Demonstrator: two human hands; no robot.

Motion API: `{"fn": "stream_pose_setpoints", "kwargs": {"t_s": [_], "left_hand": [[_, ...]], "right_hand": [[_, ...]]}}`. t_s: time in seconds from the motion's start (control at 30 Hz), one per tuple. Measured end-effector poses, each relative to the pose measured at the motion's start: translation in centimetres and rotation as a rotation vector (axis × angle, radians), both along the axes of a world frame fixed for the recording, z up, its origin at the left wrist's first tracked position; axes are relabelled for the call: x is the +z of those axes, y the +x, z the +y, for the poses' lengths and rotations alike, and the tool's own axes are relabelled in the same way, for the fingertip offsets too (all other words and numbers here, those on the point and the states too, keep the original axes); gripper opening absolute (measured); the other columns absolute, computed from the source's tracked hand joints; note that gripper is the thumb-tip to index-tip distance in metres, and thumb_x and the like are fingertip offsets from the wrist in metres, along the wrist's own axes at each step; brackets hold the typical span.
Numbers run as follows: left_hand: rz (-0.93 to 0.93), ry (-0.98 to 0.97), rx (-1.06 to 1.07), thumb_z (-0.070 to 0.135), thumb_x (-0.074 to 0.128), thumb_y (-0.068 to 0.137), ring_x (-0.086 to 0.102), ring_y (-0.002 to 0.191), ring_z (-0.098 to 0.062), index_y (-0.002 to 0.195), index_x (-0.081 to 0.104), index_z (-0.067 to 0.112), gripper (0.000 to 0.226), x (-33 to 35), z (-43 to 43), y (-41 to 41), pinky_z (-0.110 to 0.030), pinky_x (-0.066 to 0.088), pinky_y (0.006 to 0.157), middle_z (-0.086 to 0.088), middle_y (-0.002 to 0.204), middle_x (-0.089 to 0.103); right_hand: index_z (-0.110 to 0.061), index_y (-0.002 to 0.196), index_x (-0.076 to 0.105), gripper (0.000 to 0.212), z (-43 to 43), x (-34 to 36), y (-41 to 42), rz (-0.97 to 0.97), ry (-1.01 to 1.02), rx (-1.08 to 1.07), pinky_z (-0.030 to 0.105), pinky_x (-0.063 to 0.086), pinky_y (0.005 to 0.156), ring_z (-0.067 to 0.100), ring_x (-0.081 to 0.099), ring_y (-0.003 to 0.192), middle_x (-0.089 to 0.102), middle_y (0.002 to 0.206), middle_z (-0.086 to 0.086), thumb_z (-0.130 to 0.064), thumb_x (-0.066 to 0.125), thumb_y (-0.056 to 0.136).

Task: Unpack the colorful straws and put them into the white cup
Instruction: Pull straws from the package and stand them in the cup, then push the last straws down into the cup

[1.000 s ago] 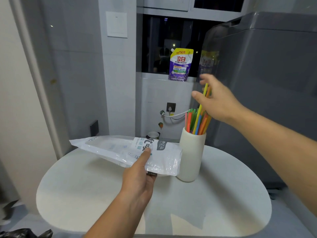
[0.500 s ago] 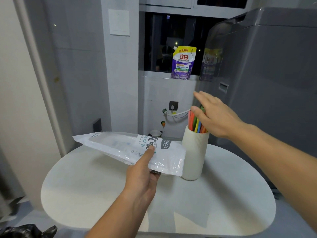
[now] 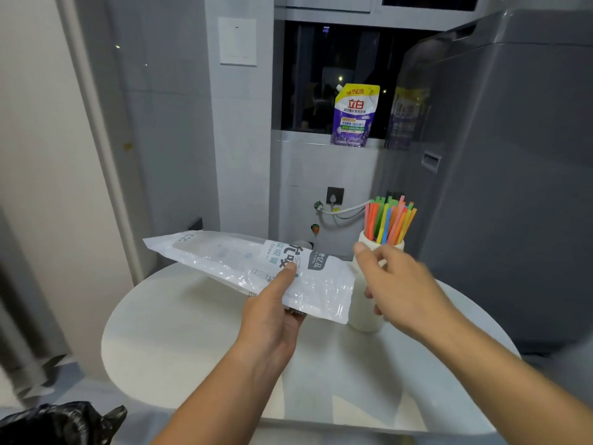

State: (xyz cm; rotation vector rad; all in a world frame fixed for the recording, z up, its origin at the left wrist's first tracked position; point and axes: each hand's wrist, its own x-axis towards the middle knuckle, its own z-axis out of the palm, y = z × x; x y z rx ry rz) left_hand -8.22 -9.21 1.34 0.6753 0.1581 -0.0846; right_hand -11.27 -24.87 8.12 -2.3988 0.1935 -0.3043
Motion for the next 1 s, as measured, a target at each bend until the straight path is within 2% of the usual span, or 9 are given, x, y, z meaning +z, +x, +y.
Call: {"fn": "stream_pose_setpoints", "kwargs": {"t_s": [0.13,0.27,0.4,0.53,0.63,0.73,0.8,0.9,1.0], "left_hand": [[-0.023,0.086,0.0,0.008,0.067,0.094,0.073,0.111,-0.03,0.13,0.066,0.004,0.037,0.7,2.1,-0.6,-0.049,0.053,0.105,-0.015,0.121,0.076],[-0.009,0.088,0.039,0.007,0.063,0.095,0.07,0.118,-0.032,0.134,0.063,0.002,0.039,0.8,6.6,-2.4,-0.049,0.051,0.107,-0.018,0.126,0.073],[0.045,0.081,0.078,0.009,0.058,0.099,0.07,0.11,-0.033,0.123,0.067,0.002,0.027,-0.3,11.8,-5.2,-0.051,0.05,0.107,-0.022,0.125,0.072],[0.163,0.063,0.163,0.017,0.06,0.1,0.071,0.113,-0.036,0.126,0.066,0.003,0.03,-4.0,17.1,-8.3,-0.056,0.048,0.107,-0.02,0.119,0.075],[0.284,0.027,0.215,0.024,0.061,0.099,0.066,0.12,-0.042,0.134,0.062,0.001,0.042,-7.0,20.8,-10.5,-0.059,0.045,0.11,-0.024,0.124,0.072],[0.406,0.005,0.234,0.026,0.056,0.103,0.069,0.113,-0.043,0.125,0.065,-0.002,0.037,-9.4,24.0,-12.6,-0.057,0.049,0.105,-0.026,0.115,0.075],[0.498,0.003,0.222,0.026,0.057,0.102,0.07,0.107,-0.042,0.122,0.066,-0.002,0.036,-10.6,25.1,-13.6,-0.053,0.054,0.097,-0.026,0.11,0.077],[0.65,0.047,0.206,0.032,0.067,0.096,0.07,0.112,-0.04,0.126,0.067,0.003,0.042,-12.6,26.5,-14.9,-0.051,0.053,0.103,-0.022,0.114,0.077],[0.71,0.063,0.17,0.035,0.066,0.095,0.073,0.087,-0.035,0.121,0.069,0.004,0.041,-14.1,27.2,-15.8,-0.04,0.064,0.063,-0.019,0.094,0.079]], "right_hand": [[-0.017,0.104,0.065,0.042,2.8,-0.4,-0.8,0.257,0.714,0.09,0.046,0.063,0.068,0.029,0.071,0.061,0.073,0.076,0.012,-0.054,0.048,0.098],[-0.008,0.104,0.069,0.026,7.0,-1.3,-1.4,0.281,0.945,0.184,0.039,0.062,0.056,0.028,0.071,0.055,0.072,0.07,0.012,-0.031,0.058,0.099],[-0.009,0.103,0.063,0.009,12.1,-3.0,-2.0,0.334,0.942,0.277,0.037,0.06,0.052,0.025,0.07,0.052,0.075,0.077,0.011,-0.014,0.057,0.098],[-0.013,0.111,0.061,0.022,18.0,-6.0,-2.8,0.34,0.808,0.35,0.033,0.057,0.05,0.024,0.071,0.061,0.071,0.1,0.019,-0.002,0.057,0.093],[-0.017,0.101,0.064,0.015,22.5,-8.8,-3.7,0.361,0.708,0.413,0.037,0.06,0.052,0.029,0.072,0.075,0.069,0.102,0.018,-0.006,0.059,0.092],[-0.021,0.101,0.064,0.013,26.3,-11.8,-4.8,0.432,0.611,0.45,0.032,0.06,0.051,0.028,0.073,0.083,0.068,0.105,0.012,-0.011,0.062,0.093],[-0.018,0.102,0.064,0.013,27.5,-13.8,-4.9,0.473,0.598,0.456,0.035,0.061,0.053,0.026,0.073,0.084,0.068,0.107,0.012,-0.011,0.064,0.092],[-0.014,0.106,0.064,0.014,29.2,-16.4,-4.9,0.532,0.559,0.453,0.037,0.062,0.054,0.027,0.072,0.083,0.066,0.109,0.014,-0.01,0.064,0.093],[-0.016,0.112,0.062,0.019,30.4,-18.6,-4.9,0.595,0.507,0.461,0.041,0.063,0.056,0.031,0.072,0.086,0.064,0.112,0.013,-0.015,0.065,0.093]]}}
